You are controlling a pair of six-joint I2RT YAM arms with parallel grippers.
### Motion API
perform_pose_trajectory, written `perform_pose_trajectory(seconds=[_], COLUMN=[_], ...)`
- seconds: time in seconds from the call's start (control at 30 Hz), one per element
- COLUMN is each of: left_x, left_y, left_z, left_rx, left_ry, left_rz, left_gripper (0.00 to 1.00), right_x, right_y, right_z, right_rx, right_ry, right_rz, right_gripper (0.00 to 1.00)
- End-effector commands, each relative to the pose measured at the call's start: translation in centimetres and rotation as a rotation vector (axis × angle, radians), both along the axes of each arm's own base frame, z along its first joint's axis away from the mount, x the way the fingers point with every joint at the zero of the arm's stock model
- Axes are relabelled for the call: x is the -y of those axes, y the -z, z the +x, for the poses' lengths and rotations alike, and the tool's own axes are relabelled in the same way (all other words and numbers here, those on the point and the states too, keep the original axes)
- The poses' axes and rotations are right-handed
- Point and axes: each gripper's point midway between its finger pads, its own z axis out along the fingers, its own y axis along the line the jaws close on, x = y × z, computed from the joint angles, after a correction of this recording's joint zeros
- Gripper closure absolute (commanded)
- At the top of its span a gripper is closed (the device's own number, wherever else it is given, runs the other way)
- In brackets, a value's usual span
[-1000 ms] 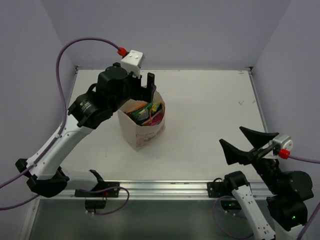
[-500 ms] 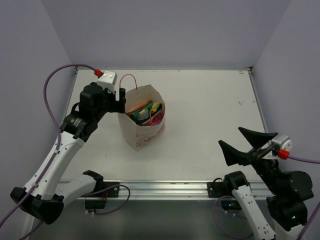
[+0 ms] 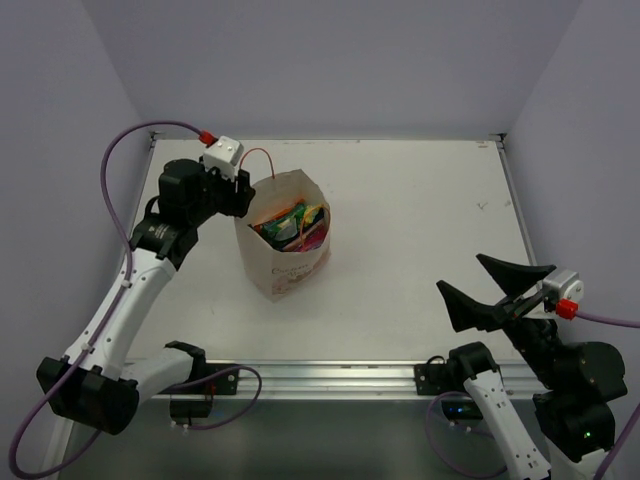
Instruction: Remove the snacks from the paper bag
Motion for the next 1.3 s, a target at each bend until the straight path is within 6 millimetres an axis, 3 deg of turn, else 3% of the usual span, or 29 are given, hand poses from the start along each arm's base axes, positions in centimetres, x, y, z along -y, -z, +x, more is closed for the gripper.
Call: perform_pose_trajectory(seconds=[0.0, 0.2, 0.4, 0.5, 0.63, 0.67, 0.83, 0.97, 1.07, 1.1, 1.27], left_x=[1.0, 0.6, 1.0, 1.4, 1.5, 1.6, 1.6, 1.3, 0.8, 0.6, 0.4], left_y=[-0.1, 1.7, 1.6, 1.4, 0.8, 0.6, -1.3, -3.7, -5.4, -5.6, -6.6], left_z=[0.5, 0.9, 1.3, 1.4, 1.5, 1.6, 1.8, 2.1, 2.6, 2.8, 3.5], left_rx=[0.050, 0.018, 0.032, 0.042, 0.060, 0.066, 0.110, 0.182, 0.240, 0.247, 0.270], left_ry=[0.095, 0.102, 0.137, 0.159, 0.171, 0.177, 0.191, 0.181, 0.144, 0.137, 0.120], left_rz=[0.019, 0.041, 0.020, 0.017, 0.020, 0.020, 0.038, 0.055, 0.069, 0.079, 0.093], left_gripper=[0.42, 0.49, 0.60, 0.71, 0.98, 1.00, 1.00, 1.00, 1.00, 1.00, 1.00], right_x=[-0.4, -0.4, -0.3, -0.3, -0.3, -0.3, -1.2, -3.1, -5.2, -6.0, -8.6], right_y=[-0.1, 0.1, 0.3, 0.4, 0.4, 0.4, 0.1, -0.7, -1.4, -1.5, -2.6], right_z=[0.2, 0.2, 0.2, 0.2, 0.4, 0.4, 0.7, 1.5, 3.0, 4.4, 7.4], right_rx=[0.001, -0.002, -0.006, -0.007, -0.010, -0.012, -0.036, -0.090, -0.175, -0.227, -0.309], right_ry=[-0.022, -0.020, -0.012, -0.014, -0.012, -0.013, -0.057, -0.158, -0.256, -0.276, -0.378], right_rz=[-0.021, -0.021, -0.022, -0.023, -0.025, -0.027, -0.029, -0.049, -0.046, -0.047, -0.022], right_gripper=[0.01, 0.01, 0.01, 0.01, 0.01, 0.01, 0.01, 0.01, 0.01, 0.01, 0.01])
